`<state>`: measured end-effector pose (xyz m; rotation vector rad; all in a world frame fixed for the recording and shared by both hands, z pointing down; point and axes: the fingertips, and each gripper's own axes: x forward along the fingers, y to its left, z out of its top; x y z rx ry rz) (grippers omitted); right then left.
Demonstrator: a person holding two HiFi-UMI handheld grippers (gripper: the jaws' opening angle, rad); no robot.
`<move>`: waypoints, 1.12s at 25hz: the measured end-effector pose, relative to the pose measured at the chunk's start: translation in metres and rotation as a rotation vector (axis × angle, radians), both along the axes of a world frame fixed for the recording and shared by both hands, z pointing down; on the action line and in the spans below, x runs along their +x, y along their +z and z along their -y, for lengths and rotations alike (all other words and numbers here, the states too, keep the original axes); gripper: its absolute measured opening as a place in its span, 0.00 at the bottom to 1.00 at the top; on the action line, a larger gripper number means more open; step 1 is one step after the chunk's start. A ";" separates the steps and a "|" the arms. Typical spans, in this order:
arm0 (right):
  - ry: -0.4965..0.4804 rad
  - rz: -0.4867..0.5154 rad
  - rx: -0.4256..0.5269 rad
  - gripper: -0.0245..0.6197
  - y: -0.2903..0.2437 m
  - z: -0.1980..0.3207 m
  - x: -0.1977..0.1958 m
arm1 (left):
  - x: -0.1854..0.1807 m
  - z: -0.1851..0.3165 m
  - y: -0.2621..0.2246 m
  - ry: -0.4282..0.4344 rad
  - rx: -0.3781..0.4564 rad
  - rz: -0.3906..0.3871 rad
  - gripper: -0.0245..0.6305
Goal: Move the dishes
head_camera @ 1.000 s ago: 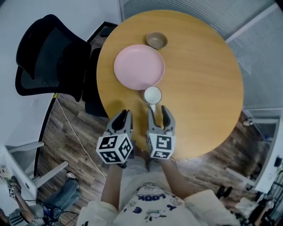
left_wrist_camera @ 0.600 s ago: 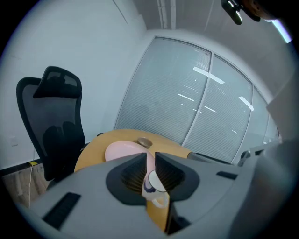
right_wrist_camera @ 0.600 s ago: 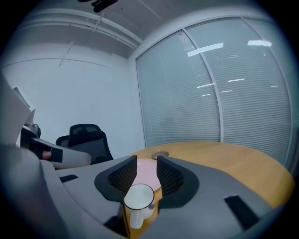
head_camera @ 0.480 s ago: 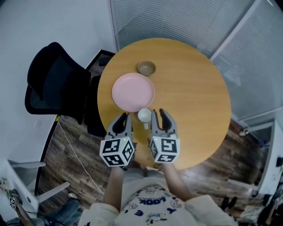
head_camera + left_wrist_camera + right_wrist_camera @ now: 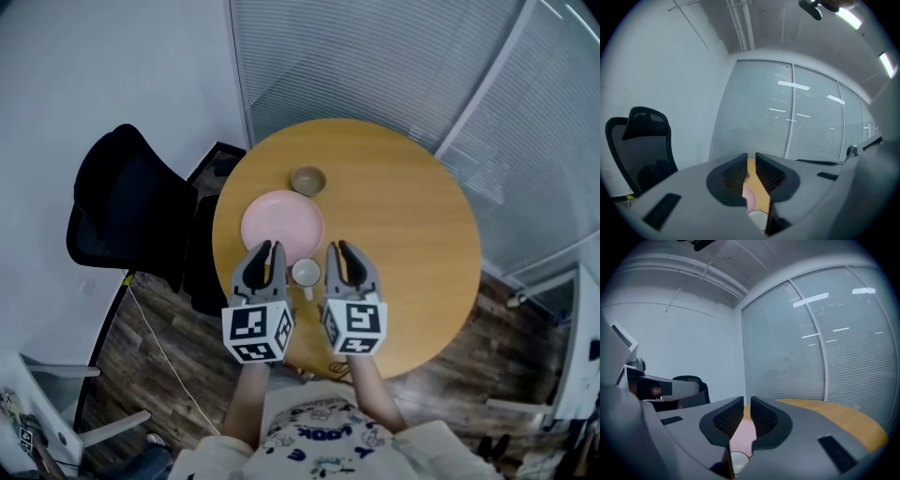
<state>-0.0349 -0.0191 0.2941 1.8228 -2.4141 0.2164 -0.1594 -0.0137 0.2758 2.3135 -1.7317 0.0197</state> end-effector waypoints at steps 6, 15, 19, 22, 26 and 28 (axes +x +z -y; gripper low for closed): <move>0.002 0.036 0.033 0.10 -0.016 0.007 0.003 | 0.003 0.002 -0.007 0.005 0.024 0.014 0.12; 0.017 0.027 0.033 0.09 -0.016 0.011 0.013 | 0.007 0.006 -0.008 0.010 0.031 0.023 0.12; 0.020 0.031 0.027 0.09 -0.013 0.014 0.015 | 0.006 0.007 -0.010 0.007 0.032 0.030 0.12; 0.025 0.031 0.029 0.09 -0.013 0.016 0.015 | 0.003 0.008 -0.009 0.006 0.027 0.033 0.12; 0.025 0.034 0.026 0.09 -0.011 0.018 0.015 | 0.004 0.010 -0.008 0.013 0.023 0.040 0.12; 0.025 0.029 0.028 0.09 -0.011 0.018 0.015 | 0.005 0.010 -0.009 0.018 0.026 0.044 0.12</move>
